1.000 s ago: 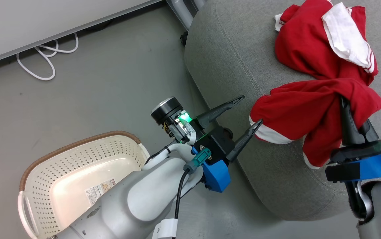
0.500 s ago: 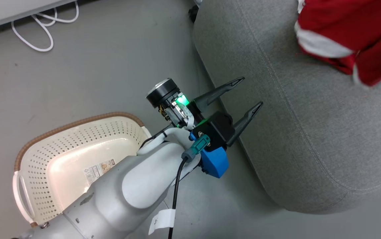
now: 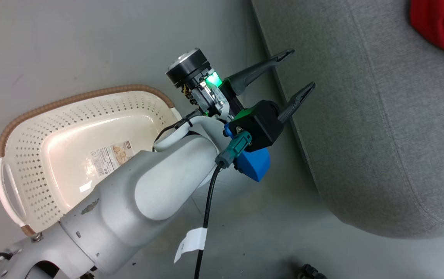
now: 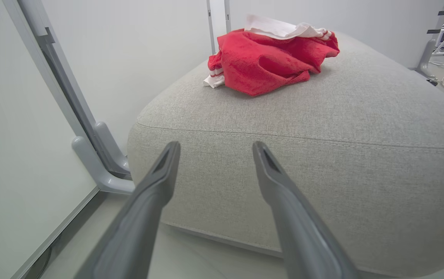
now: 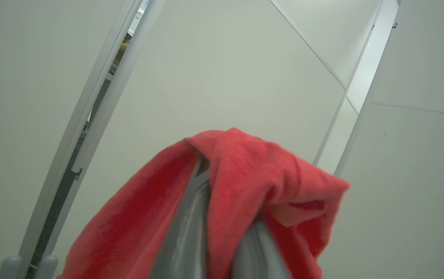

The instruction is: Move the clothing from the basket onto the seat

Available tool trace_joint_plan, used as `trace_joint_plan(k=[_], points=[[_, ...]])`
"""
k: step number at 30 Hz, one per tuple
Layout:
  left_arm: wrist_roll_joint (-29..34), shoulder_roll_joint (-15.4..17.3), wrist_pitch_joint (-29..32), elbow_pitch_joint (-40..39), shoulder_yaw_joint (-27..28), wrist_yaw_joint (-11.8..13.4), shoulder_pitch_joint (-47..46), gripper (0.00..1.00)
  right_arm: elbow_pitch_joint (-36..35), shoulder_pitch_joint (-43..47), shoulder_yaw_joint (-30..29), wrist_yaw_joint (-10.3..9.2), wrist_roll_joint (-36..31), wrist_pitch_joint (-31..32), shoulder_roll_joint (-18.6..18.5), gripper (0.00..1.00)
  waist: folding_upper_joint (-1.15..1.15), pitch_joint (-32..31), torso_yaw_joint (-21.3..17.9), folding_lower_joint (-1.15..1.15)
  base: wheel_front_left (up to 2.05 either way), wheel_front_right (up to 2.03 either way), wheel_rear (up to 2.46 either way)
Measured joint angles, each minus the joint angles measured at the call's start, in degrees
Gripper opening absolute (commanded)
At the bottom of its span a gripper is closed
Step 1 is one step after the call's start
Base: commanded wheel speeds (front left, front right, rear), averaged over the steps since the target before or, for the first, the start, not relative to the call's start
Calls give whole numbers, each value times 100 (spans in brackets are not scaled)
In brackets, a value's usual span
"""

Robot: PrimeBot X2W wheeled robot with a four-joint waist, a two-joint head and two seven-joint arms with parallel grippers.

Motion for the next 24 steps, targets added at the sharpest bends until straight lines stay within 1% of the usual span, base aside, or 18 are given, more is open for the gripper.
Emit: trace_joint_plan(k=[2, 5, 7, 10, 17, 24], points=[[31, 21, 15, -30, -2, 1, -79, 100, 277, -40, -100, 0, -3, 1, -90, 0, 0, 165, 40, 0, 0, 0, 0], [70, 55, 36, -63, -10, 32, -159, 100, 598, -29, -208, 0, -31, 1, -63, 0, 0, 378, 89, 0, 0, 0, 0], [71, 85, 49, -70, -19, 35, -173, 100, 720, 48, -248, 0, -67, 1, 58, 0, 0, 486, 106, 0, 0, 0, 0], [71, 104, 58, -81, -48, 45, -179, 100, 837, 350, -266, 0, -144, 1, 336, 0, 0, 589, 106, 0, 0, 0, 0], [69, 115, 75, -99, -116, 46, -221, 100, 1163, 987, -353, 0, -158, 1, 820, 0, 0, 665, 109, 0, 0, 0, 0], [33, 164, 77, -105, -142, 63, -232, 100, 1384, 1179, -252, 0, -166, 1, 1121, 0, 0, 663, 107, 0, 0, 0, 0]])
